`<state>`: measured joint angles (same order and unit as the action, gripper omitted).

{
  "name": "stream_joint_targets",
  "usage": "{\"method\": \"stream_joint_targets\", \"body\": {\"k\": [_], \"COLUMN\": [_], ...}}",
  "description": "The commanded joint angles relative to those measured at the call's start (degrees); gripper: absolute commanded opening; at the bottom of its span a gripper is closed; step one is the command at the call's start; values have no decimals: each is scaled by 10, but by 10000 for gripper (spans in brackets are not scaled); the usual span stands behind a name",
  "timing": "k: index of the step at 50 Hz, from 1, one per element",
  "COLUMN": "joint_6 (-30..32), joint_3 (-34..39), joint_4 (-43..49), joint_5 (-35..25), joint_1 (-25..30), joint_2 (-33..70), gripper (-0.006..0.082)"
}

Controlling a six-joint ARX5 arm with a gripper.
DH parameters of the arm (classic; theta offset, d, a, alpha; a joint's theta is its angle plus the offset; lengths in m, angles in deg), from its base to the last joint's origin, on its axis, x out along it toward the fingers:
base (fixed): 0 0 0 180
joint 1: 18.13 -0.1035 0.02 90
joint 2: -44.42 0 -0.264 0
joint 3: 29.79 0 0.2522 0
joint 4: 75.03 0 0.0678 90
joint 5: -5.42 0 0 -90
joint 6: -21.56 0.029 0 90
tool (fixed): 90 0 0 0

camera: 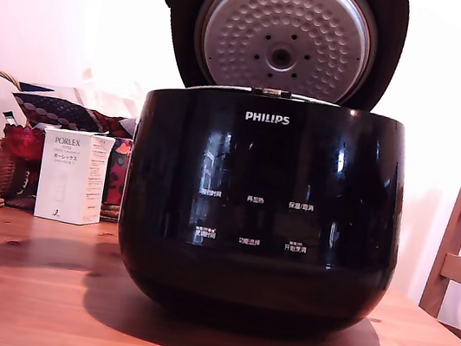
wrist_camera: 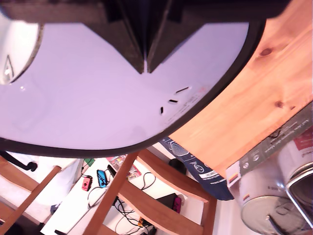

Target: Close the rice cooker by pressing the lid down with medium force

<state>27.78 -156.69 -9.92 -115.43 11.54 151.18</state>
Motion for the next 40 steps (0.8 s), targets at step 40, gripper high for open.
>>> {"method": "stream_joint_targets", "body": {"k": [40], "joint_6": [13], "joint_3": [171], "joint_4": [-121], "joint_5": [14], "joint_1": [35], "joint_2": [-6], "gripper": [-23]}}
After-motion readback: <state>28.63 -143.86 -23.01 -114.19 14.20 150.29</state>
